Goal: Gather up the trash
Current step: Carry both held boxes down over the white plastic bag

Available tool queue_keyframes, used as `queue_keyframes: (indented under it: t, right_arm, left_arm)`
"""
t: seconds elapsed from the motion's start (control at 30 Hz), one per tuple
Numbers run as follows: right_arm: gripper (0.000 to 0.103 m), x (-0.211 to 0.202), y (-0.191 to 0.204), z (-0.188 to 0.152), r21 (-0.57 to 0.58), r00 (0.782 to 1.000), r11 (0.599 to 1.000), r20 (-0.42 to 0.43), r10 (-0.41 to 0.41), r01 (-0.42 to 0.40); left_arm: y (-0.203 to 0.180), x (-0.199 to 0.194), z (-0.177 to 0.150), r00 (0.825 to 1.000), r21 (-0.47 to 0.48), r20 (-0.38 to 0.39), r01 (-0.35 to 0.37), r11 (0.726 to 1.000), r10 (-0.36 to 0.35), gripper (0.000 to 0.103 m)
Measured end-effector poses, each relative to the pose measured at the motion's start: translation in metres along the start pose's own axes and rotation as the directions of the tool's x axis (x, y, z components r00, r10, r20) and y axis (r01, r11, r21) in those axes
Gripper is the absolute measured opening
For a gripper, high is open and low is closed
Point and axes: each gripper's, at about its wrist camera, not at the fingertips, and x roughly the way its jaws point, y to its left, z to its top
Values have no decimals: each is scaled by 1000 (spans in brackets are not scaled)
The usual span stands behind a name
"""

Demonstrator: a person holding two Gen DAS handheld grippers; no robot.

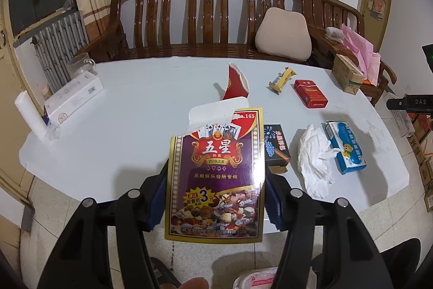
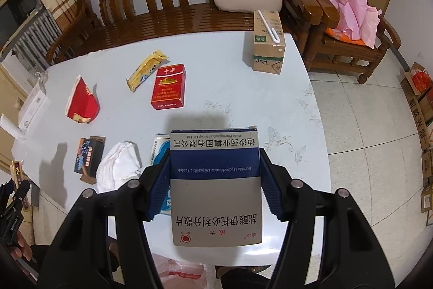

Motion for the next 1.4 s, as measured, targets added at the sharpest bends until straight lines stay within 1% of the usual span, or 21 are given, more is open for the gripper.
queue_keyframes:
  t: [0.2, 0.37, 0.5, 0.67, 0.83, 1.0, 1.2, 1.27, 1.33, 1.4]
  right_arm:
    - [59, -31, 4, -12, -11, 999, 1000, 41, 15, -14]
    - [59, -61, 15, -35, -51, 996, 998, 75, 39, -35]
    - [59, -85, 28, -57, -92, 994, 994, 95, 60, -51]
    - [59, -113, 45, -87, -135, 989, 988, 118, 89, -73]
    - [59, -131, 57, -112, -166, 985, 983, 133, 105, -83]
    - [59, -145, 71, -140, -207, 984, 974, 134, 118, -89]
    - [59, -147, 88, -177, -241, 985, 965, 110, 136, -107]
    - [59, -143, 96, -192, -255, 986, 960, 91, 141, -114]
    - [59, -135, 102, -204, -265, 987, 956, 66, 146, -124]
    - [59, -126, 107, -216, -268, 988, 954, 40, 148, -132]
  left_arm:
    - [-10, -29, -1, 999, 17, 39, -8, 1000, 7, 58]
    - [-19, -52, -8, 999, 39, 49, -4, 999, 2, 58]
    - [-31, -70, -22, 999, 61, 52, 7, 998, -11, 58]
    - [-43, -83, -39, 998, 74, 51, 34, 997, -38, 58]
    - [-54, -97, -60, 997, 93, 54, 48, 994, -54, 58]
    - [-65, -106, -84, 996, 113, 32, 75, 991, -79, 58]
    - [-76, -102, -119, 994, 136, -33, 105, 985, -101, 58]
    - [-80, -97, -134, 992, 141, -67, 120, 983, -111, 58]
    - [-84, -87, -151, 985, 139, -121, 142, 980, -125, 58]
    - [-88, -78, -165, 978, 139, -158, 157, 978, -135, 58]
